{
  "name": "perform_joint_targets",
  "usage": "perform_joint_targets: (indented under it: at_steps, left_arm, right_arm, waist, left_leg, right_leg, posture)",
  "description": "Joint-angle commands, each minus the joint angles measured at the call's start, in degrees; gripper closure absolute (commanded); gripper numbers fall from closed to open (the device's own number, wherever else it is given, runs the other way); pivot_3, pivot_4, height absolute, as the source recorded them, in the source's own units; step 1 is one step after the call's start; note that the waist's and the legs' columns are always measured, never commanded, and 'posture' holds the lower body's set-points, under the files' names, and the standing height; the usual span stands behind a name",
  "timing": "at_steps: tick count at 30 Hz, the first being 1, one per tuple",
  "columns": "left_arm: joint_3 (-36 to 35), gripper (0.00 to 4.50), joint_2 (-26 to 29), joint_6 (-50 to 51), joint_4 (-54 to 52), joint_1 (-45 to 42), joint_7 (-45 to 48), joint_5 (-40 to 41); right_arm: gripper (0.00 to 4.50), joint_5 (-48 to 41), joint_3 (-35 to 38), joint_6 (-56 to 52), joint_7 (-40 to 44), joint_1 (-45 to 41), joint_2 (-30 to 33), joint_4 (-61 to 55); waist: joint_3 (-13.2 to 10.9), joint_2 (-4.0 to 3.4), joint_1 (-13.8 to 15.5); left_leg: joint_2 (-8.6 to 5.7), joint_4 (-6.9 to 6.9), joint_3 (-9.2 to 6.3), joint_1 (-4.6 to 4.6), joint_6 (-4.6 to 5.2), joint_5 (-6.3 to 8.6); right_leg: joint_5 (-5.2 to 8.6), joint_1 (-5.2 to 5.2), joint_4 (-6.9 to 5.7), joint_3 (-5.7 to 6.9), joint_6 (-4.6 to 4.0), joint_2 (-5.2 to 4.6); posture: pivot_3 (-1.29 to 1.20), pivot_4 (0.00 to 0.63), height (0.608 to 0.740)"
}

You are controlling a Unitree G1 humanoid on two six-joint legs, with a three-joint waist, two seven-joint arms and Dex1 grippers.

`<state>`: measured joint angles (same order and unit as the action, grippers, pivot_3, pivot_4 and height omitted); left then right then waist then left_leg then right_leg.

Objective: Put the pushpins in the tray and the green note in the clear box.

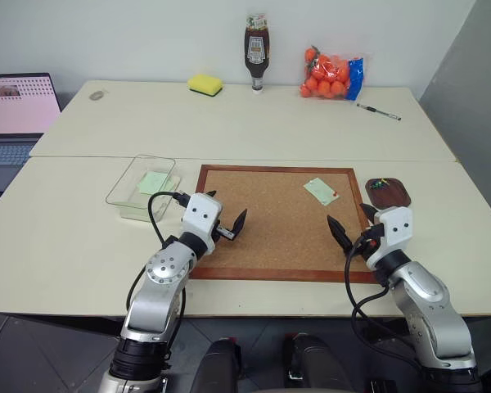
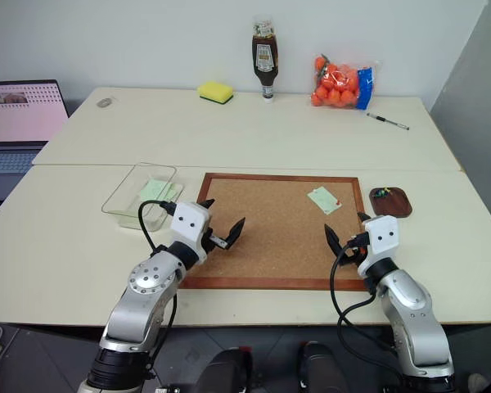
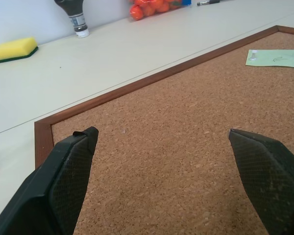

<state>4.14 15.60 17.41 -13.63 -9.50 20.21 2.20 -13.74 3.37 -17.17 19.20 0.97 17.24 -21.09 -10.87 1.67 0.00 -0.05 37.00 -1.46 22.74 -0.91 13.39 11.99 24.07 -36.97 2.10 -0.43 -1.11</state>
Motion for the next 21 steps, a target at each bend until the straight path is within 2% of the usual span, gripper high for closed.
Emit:
perform_joint_targets:
  at_steps: [1, 12, 20, 21]
  left_arm:
    - [-0.7, 0.00, 0.2, -1.1, -1.9, -0.8, 0.4, 0.7]
    - [-1.4, 0.00, 1.1, 0.2, -2.3, -2.5, 2.6, 3.5]
    - [1.0, 0.00, 1.7, 0.6, 2.4, -7.4, 4.0, 2.5]
    - [1.4, 0.17, 1.4, 0.3, 3.6, -8.2, 4.2, 2.4]
  right_arm:
    - [0.03, -0.5, 1.3, 1.3, 0.3, -1.1, 0.3, -0.8]
    - [0.03, -0.7, 1.1, 0.8, 0.8, -1.3, 0.4, -1.1]
    - [0.03, -1.3, 1.3, -0.3, 0.7, -1.0, 0.9, -3.5]
    - [0.01, -1.5, 1.2, -0.6, 0.8, -1.0, 1.0, -3.8]
  waist:
    - [0.0, 0.00, 0.0]
    - [0.0, 0.00, 0.0]
    - [0.0, 0.00, 0.0]
    - [0.0, 0.00, 0.0]
  left_leg:
    - [0.00, 0.00, 0.00, 0.00, 0.00, 0.00]
    - [0.00, 0.00, 0.00, 0.00, 0.00, 0.00]
    - [-0.02, 0.01, 0.00, 0.00, 0.00, 0.00]
    - [-0.04, 0.00, 0.00, 0.00, 0.00, 0.00]
  right_leg:
    - [0.00, 0.00, 0.00, 0.00, 0.00, 0.00]
    - [0.00, 0.00, 0.00, 0.01, 0.00, 0.00]
    - [0.00, 0.00, -0.01, 0.01, 0.00, 0.01]
    - [0.00, 0.00, -0.01, 0.00, 0.00, 0.01]
  posture:
    - [0.00, 0.150, 0.740]
    - [0.00, 0.150, 0.740]
    - [0.00, 0.150, 0.740]
    - [0.00, 0.150, 0.740]
